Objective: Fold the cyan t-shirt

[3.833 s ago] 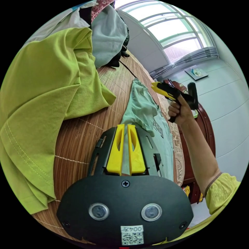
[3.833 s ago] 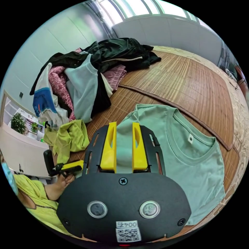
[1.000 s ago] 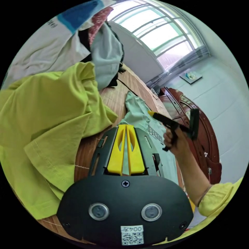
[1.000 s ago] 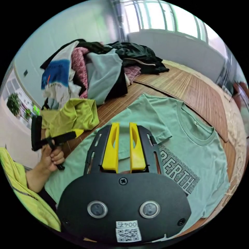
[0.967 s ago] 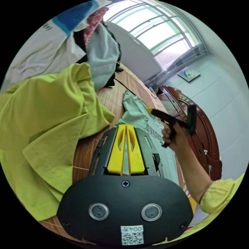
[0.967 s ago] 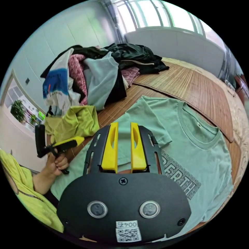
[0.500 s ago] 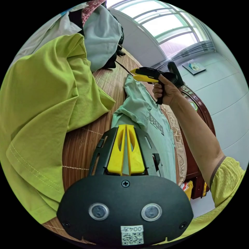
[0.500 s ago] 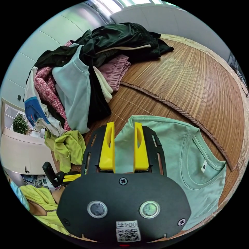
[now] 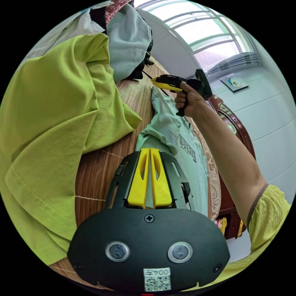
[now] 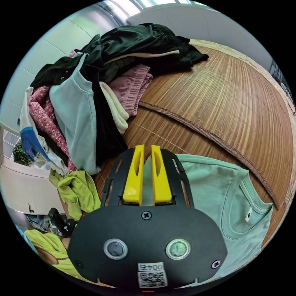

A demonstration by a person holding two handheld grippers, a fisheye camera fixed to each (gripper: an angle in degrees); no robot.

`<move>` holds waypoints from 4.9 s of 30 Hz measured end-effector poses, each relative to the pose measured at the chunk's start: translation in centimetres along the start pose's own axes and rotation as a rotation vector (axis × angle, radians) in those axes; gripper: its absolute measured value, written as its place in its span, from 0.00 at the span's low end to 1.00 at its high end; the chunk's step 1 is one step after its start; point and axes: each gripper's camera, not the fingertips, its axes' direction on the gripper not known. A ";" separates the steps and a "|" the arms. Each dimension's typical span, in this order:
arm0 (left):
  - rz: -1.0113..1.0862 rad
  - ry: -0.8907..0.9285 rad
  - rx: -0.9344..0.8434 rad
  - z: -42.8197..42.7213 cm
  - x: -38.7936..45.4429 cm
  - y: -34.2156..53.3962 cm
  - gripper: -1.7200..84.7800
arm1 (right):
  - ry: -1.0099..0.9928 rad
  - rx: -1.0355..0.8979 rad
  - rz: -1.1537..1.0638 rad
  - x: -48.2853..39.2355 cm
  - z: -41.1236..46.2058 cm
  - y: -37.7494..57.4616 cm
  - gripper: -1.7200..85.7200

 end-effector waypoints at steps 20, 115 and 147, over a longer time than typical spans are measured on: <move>-0.010 -0.019 0.018 -2.5 -5.3 -1.6 0.02 | 0.025 0.026 -0.358 -15.1 -8.4 26.0 0.06; 1.174 -0.494 -0.390 36.4 4.1 30.8 0.08 | -0.604 0.258 0.395 -32.2 -66.0 12.4 0.08; 0.611 -0.589 0.053 24.9 -19.5 14.1 0.03 | -0.547 0.253 0.386 -44.1 -68.2 1.7 0.03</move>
